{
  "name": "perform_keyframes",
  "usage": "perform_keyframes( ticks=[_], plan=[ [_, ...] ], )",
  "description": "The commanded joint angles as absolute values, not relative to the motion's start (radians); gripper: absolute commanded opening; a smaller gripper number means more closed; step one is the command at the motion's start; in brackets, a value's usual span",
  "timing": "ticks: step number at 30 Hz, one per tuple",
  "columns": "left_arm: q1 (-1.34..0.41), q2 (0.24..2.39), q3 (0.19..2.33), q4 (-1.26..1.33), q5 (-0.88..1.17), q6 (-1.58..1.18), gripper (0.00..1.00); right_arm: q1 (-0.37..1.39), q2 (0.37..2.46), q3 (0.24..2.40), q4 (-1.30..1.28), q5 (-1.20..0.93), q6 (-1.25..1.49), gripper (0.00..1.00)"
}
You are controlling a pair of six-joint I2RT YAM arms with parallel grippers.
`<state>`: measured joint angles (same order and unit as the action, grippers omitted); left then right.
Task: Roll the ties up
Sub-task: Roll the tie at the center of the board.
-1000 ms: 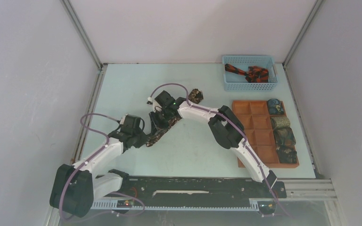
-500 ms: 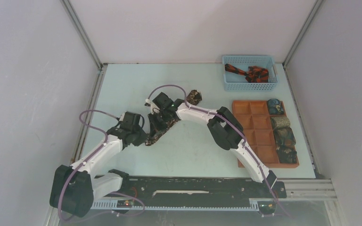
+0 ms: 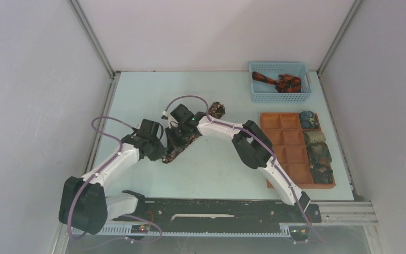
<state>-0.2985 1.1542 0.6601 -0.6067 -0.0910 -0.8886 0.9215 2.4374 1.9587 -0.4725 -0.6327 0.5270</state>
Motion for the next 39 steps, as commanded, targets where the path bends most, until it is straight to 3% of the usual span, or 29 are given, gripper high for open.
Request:
perform_keyframes(
  ticks=[1, 25, 36, 39],
  plan=[
    [-0.297, 1.208, 0.757, -0.561, -0.055, -0.852, 0.0, 0.937, 2.445, 1.956, -0.445, -0.665, 0.543, 0.0],
    [-0.359, 1.466, 0.865, -0.551, -0.096, -0.841, 0.0, 0.885, 2.38, 1.865, -0.423, -0.674, 0.534, 0.03],
    [-0.36, 1.518, 0.875, -0.556, -0.105, -0.847, 0.0, 0.839, 2.264, 1.791, -0.449, -0.648, 0.51, 0.08],
    [-0.362, 1.518, 0.879, -0.559, -0.106, -0.858, 0.14, 0.82, 2.235, 1.755, -0.436, -0.648, 0.511, 0.09]
  ],
)
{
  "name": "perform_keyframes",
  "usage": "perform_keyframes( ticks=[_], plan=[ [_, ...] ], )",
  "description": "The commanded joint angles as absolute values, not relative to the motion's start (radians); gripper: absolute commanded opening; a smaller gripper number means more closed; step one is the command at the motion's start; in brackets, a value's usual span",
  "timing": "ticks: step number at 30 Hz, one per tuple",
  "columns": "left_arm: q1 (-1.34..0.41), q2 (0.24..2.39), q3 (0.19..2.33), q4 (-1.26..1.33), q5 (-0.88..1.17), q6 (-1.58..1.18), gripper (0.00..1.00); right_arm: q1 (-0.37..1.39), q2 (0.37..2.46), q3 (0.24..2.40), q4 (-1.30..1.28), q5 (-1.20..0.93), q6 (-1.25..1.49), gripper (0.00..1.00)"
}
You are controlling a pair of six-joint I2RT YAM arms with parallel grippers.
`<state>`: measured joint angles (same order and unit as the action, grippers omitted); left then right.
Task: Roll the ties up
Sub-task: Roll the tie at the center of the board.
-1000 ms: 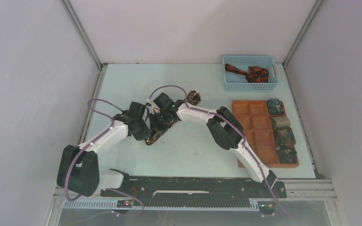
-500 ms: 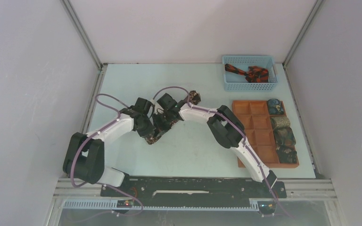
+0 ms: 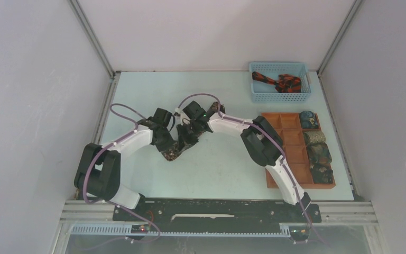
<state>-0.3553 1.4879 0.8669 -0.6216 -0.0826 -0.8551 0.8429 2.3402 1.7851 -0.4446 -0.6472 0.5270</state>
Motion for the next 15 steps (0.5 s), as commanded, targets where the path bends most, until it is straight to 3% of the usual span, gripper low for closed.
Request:
perform_keyframes(
  ticks=[1, 4, 15],
  plan=[
    [-0.364, 1.512, 0.878, -0.56, -0.108, -0.861, 0.2, 0.814, 2.229, 1.746, -0.432, -0.649, 0.511, 0.08],
    [-0.368, 1.494, 0.877, -0.559, -0.113, -0.869, 0.32, 0.802, 2.215, 1.724, -0.425, -0.652, 0.512, 0.08],
    [-0.369, 1.437, 0.891, -0.595, -0.118, -0.871, 0.53, 0.793, 2.201, 1.734, -0.419, -0.664, 0.525, 0.08]
  ],
)
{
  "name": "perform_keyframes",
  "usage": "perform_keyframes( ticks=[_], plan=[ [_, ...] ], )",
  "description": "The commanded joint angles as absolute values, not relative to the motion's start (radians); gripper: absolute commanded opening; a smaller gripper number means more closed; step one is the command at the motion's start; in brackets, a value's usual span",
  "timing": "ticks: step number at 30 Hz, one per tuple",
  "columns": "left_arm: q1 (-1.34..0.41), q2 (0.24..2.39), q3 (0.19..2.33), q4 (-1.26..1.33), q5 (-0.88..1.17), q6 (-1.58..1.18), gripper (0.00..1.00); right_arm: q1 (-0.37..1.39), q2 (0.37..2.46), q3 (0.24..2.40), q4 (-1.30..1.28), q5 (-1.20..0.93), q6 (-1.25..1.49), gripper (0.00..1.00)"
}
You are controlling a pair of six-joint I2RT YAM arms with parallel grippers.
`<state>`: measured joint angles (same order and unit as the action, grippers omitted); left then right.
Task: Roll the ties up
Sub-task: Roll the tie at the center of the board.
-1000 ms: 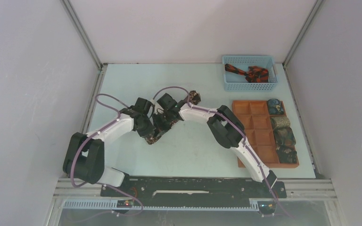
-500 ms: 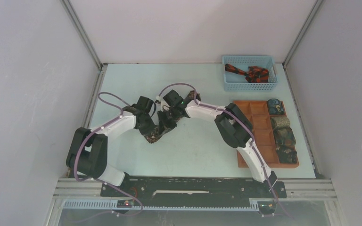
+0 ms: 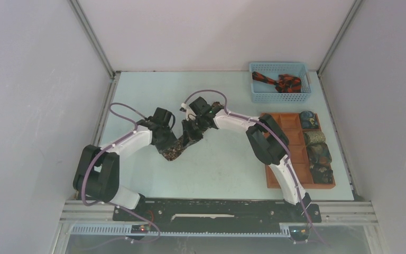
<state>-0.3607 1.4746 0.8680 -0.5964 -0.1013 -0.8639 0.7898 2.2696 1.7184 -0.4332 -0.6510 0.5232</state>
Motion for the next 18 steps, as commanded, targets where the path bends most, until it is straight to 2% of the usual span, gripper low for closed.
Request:
perform_keyframes(
  ticks=[1, 12, 18],
  plan=[
    [-0.368, 1.433, 0.891, -0.594, -0.118, -0.87, 0.55, 0.794, 2.2, 1.736, -0.421, -0.663, 0.525, 0.08],
    [-0.368, 1.309, 0.883, -0.592, -0.133, -0.843, 0.78, 0.8, 2.177, 1.771, -0.422, -0.644, 0.538, 0.09],
    [-0.348, 1.166, 0.844, -0.632, -0.18, -0.822, 0.81, 0.837, 2.187, 1.829, -0.427, -0.638, 0.537, 0.11]
  ],
)
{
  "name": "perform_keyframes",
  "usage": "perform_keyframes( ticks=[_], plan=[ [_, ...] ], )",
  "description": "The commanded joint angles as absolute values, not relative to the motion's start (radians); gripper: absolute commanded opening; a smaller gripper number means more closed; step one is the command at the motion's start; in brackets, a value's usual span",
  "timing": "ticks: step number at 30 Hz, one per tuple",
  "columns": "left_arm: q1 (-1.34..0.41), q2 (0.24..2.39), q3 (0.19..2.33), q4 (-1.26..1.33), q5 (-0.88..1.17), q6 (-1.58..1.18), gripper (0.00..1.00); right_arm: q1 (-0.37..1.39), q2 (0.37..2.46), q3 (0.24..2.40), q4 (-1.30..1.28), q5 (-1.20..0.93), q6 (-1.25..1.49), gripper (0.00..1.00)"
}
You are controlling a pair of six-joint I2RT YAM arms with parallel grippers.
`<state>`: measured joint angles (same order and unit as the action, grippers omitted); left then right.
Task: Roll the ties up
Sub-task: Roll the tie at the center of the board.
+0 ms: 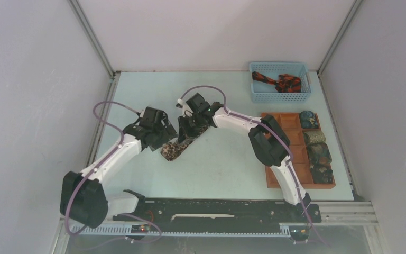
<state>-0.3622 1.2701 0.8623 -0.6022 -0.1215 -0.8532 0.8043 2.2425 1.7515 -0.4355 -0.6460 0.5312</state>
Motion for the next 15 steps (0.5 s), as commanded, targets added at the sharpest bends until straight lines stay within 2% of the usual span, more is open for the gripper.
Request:
perform_keyframes(
  ticks=[1, 6, 15],
  plan=[
    [-0.342, 1.142, 0.832, -0.639, -0.189, -0.818, 0.8, 0.841, 2.195, 1.842, -0.429, -0.638, 0.54, 0.11],
    [-0.309, 1.001, 0.739, -0.657, -0.225, -0.813, 0.78, 0.867, 2.255, 1.926, -0.463, -0.634, 0.542, 0.15],
    [-0.288, 0.831, 0.623, -0.671, -0.245, -0.825, 0.77, 0.885, 2.363, 2.04, -0.522, -0.627, 0.537, 0.14]
  ],
)
